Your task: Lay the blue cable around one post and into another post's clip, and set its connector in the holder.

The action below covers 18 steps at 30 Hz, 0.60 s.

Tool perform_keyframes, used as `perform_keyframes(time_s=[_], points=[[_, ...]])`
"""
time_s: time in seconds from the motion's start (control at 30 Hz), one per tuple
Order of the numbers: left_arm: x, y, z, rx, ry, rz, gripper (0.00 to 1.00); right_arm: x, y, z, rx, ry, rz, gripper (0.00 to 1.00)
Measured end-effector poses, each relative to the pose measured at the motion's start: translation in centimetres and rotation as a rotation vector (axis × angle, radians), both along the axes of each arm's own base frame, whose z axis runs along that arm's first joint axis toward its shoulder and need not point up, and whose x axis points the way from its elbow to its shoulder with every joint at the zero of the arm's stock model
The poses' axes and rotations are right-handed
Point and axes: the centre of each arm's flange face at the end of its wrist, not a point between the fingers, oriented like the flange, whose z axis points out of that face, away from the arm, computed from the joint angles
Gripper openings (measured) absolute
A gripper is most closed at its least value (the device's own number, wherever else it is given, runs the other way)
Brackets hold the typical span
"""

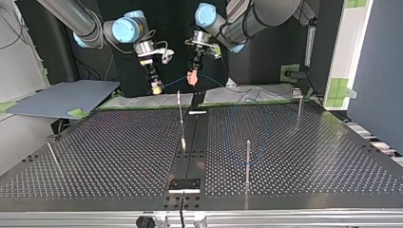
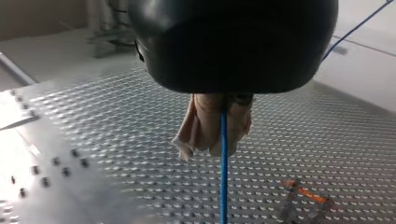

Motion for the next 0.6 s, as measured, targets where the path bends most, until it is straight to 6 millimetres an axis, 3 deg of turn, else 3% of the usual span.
perform_keyframes(time_s=[0.17,0.43,0.6], points=[[0.6,-0.4,-1.5,0.055,-0.009,0.005,0.04,-0.9,-0.7,-2.3,0.011,0.007,-0.033,0.0],[2.3,0.3,-1.8,0.14,-0.007,0.038,0.04,-2.5,-1.3,-6.1,0.059,0.031,-0.067,0.0],[2.9,1.0,-1.9,0.192,-0.007,0.057,0.04,-3.5,-1.3,-7.2,0.094,0.062,-0.096,0.0]])
